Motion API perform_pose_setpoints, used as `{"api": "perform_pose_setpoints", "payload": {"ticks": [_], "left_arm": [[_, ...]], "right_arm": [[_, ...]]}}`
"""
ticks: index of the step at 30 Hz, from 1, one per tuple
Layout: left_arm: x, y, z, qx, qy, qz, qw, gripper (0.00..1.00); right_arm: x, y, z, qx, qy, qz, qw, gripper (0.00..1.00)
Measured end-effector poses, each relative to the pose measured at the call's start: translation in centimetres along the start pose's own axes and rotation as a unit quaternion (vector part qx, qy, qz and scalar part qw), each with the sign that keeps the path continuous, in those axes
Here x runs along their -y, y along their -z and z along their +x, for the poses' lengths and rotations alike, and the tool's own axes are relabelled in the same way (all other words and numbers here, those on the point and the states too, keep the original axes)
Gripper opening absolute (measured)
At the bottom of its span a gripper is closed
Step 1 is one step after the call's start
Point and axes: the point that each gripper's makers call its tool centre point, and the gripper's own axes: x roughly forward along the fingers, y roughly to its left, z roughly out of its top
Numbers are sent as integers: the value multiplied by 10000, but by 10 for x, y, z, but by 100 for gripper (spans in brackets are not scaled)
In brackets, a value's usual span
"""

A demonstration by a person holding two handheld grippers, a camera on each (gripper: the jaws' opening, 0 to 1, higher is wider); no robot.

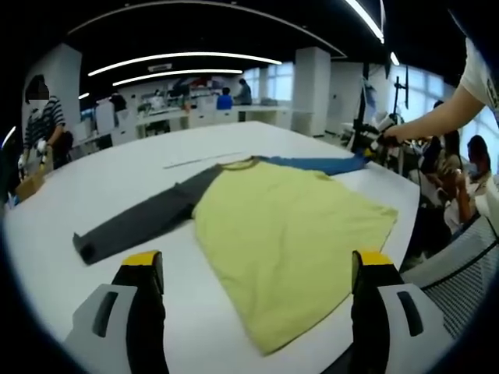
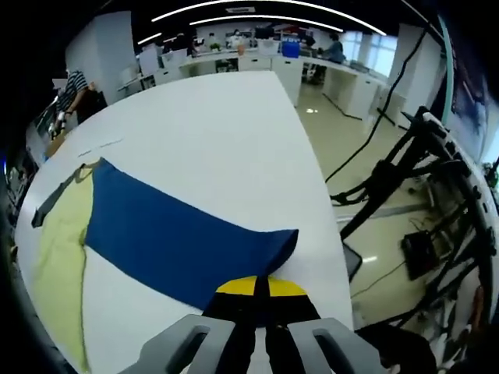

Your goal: Fold the garment on the visible template until the final outline fits inside the template.

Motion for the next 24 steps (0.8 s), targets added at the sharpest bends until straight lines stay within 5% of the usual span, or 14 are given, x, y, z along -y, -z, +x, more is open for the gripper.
{"api": "perform_pose_setpoints", "payload": {"ticks": [24], "left_arm": [[5, 0, 2, -34, 124, 9, 9999, 97]], "right_arm": [[-53, -37, -12, 409, -561, -434, 9966, 0]]}}
